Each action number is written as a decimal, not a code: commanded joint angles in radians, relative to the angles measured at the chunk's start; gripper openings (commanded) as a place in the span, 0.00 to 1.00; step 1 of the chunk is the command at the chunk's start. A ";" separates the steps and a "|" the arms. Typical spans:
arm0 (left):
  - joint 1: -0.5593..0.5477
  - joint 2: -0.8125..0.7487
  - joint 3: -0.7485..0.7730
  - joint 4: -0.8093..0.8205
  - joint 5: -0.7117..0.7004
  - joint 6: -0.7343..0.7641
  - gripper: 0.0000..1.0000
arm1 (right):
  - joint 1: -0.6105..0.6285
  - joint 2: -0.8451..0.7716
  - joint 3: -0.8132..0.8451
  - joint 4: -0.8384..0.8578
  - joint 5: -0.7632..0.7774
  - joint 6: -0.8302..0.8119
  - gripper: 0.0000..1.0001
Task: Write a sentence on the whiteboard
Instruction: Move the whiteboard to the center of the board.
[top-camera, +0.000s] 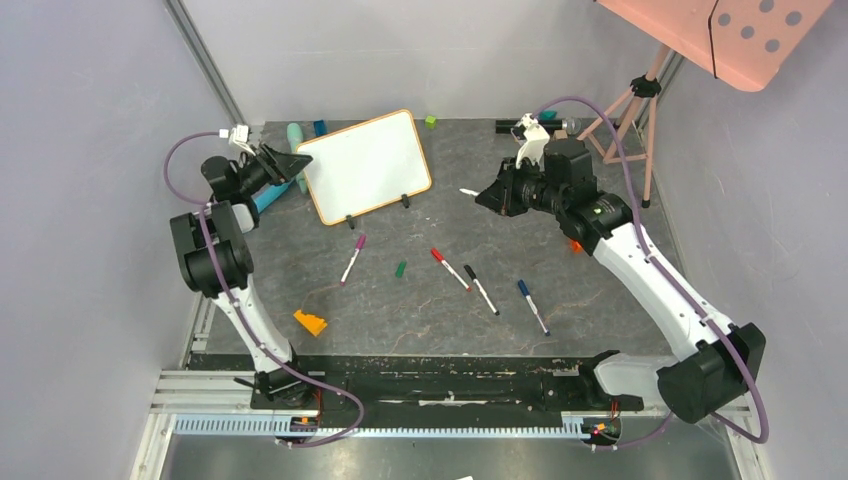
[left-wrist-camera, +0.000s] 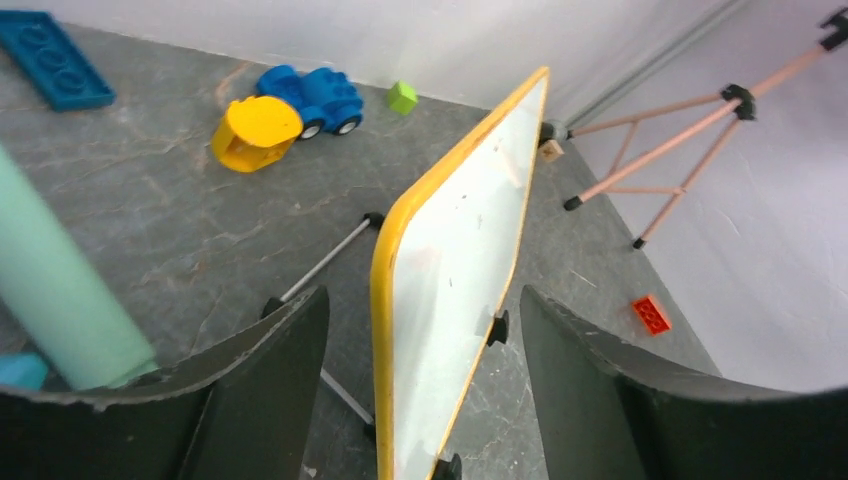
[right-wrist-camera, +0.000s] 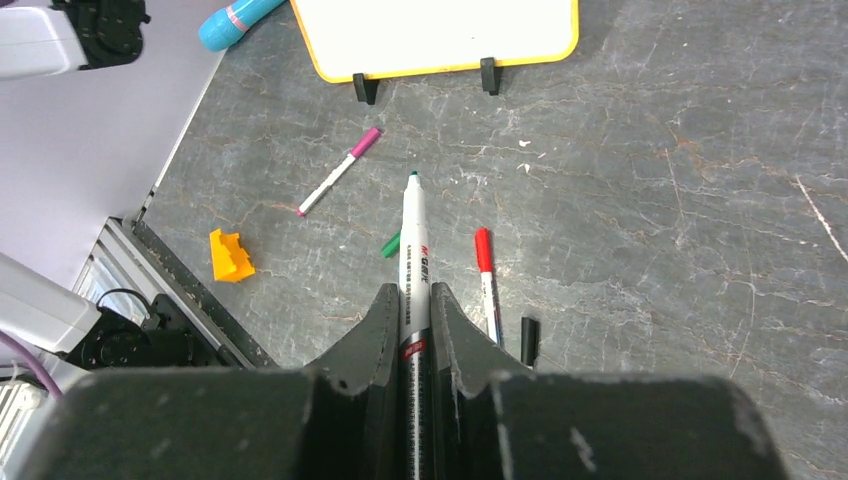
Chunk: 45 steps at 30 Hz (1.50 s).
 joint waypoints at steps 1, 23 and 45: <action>-0.002 0.133 0.037 0.657 0.110 -0.305 0.74 | -0.008 0.017 0.029 0.049 -0.034 0.014 0.00; -0.008 0.277 0.195 0.784 0.315 -0.418 0.02 | -0.036 0.019 0.007 0.092 -0.046 0.032 0.00; -0.112 0.172 0.014 0.784 0.480 -0.473 0.02 | -0.044 -0.043 -0.032 0.090 -0.054 0.032 0.00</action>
